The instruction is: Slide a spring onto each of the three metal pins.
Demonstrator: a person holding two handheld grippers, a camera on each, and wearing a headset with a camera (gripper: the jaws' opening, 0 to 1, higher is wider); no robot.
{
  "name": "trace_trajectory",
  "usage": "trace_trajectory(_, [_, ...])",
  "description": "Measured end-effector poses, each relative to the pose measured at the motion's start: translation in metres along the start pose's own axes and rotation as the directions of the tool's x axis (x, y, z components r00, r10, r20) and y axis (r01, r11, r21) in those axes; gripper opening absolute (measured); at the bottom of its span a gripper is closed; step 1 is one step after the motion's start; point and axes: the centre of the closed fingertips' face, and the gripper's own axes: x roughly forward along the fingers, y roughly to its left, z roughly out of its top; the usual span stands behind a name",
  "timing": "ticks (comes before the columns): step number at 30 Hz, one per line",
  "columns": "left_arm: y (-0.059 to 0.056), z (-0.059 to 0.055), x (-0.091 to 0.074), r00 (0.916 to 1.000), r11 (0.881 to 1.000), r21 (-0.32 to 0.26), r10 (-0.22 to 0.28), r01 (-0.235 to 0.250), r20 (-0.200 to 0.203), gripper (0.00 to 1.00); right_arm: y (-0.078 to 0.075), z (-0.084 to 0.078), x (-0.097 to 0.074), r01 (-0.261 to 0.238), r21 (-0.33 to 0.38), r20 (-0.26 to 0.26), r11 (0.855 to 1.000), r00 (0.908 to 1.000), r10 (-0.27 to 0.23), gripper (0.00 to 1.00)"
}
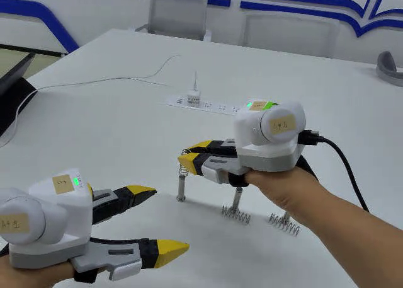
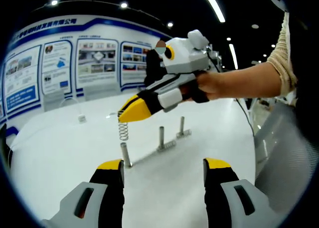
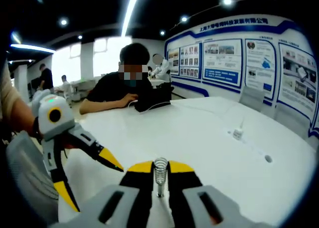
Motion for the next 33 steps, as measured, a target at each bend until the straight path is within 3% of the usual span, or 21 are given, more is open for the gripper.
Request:
trace_trajectory(22, [0.002, -0.004, 0.000, 1.0000, 1.000, -0.011, -0.001, 0.001, -0.009, 0.67, -0.002, -0.014, 0.011, -0.004, 0.024, -0.027, 1.000, 0.9996, 0.004, 0.12])
trace_trajectory(33, [0.003, -0.005, -0.001, 0.9999, 1.000, -0.015, 0.005, -0.005, -0.010, 0.67, -0.001, -0.030, 0.019, -0.005, 0.031, -0.061, 1.000, 0.9981, 0.007, 0.12])
